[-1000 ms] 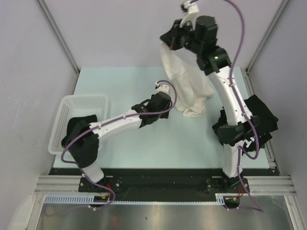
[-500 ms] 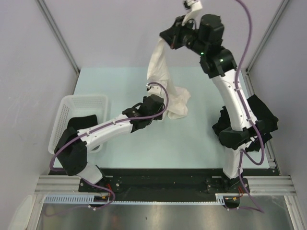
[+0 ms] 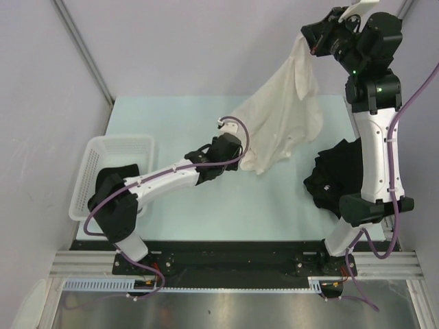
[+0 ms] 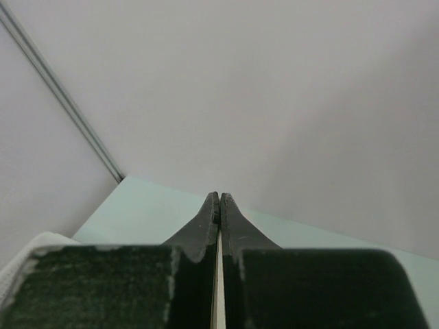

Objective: Fold and stack the t-shirts
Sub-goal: Flatten out the tshirt

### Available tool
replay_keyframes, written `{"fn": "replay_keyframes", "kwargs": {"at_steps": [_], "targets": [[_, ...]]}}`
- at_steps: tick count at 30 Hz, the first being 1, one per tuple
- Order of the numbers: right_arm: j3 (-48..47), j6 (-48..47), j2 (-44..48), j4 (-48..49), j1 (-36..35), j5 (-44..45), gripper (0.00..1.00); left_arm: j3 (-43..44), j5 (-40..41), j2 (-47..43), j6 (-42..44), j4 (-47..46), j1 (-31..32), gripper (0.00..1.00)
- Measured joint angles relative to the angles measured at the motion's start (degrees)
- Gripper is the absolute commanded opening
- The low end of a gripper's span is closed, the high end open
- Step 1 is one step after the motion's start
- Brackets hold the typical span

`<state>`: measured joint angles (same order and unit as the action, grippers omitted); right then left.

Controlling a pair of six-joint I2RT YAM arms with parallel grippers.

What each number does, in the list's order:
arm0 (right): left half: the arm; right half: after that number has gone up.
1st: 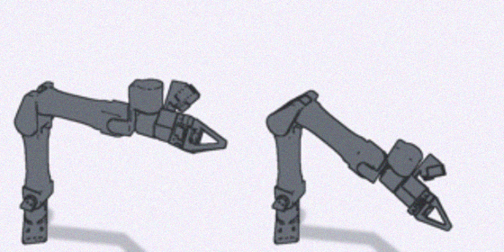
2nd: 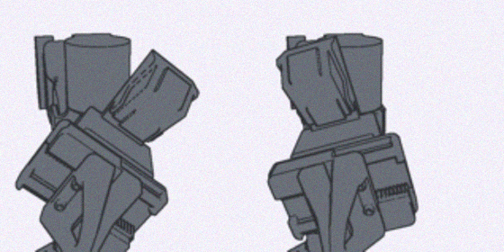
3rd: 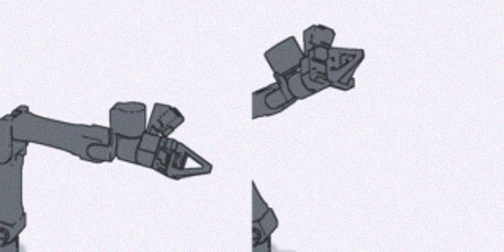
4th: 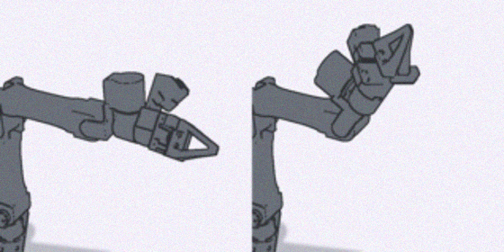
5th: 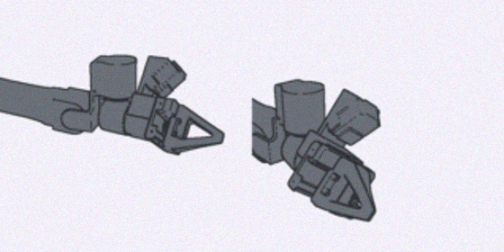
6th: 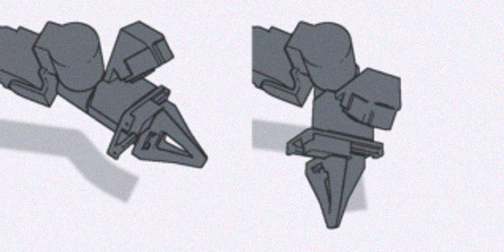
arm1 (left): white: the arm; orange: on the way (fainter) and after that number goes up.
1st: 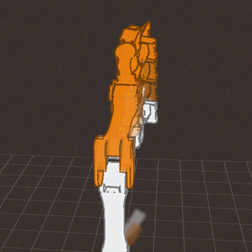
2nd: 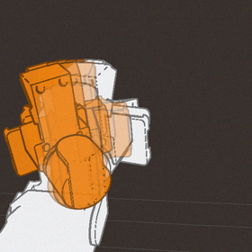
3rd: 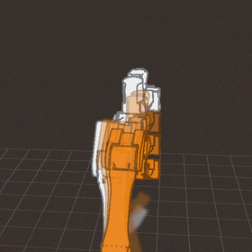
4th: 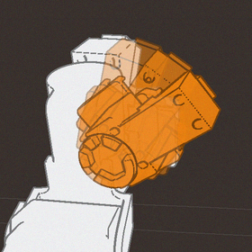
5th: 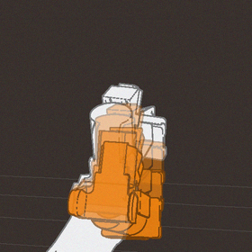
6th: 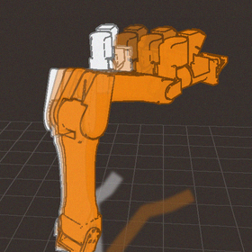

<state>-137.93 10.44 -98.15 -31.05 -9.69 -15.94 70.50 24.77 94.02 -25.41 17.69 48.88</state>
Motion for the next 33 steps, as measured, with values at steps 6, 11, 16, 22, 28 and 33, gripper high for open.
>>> {"fn": "replay_keyframes", "kwargs": {"at_steps": [6,11,16,22,28,33], "targets": [[3.72,-0.24,-0.11,-0.81,0.15,-0.22,0.00,2.64,-1.33,2.67,0.46,-0.48,0.02,0.52],[4.98,-1.14,-0.33,-1.03,0.17,-0.02,0.00,5.51,-4.48,6.43,0.63,-2.19,0.02,0.52],[5.70,-1.70,-0.35,-1.14,0.31,0.24,0.00,8.81,-8.70,11.39,1.03,-4.13,0.13,0.51],[5.73,-1.70,-0.35,-1.22,1.22,0.26,0.00,13.84,-12.00,16.90,1.44,-4.39,1.44,0.51],[5.92,-1.68,-0.35,-1.22,1.70,0.24,0.00,17.81,-12.33,20.37,2.69,-4.20,5.07,0.52],[5.95,-1.44,-0.42,-1.20,2.38,-0.04,0.00,19.52,-11.98,22.56,3.56,-4.11,8.70,0.52]]}}
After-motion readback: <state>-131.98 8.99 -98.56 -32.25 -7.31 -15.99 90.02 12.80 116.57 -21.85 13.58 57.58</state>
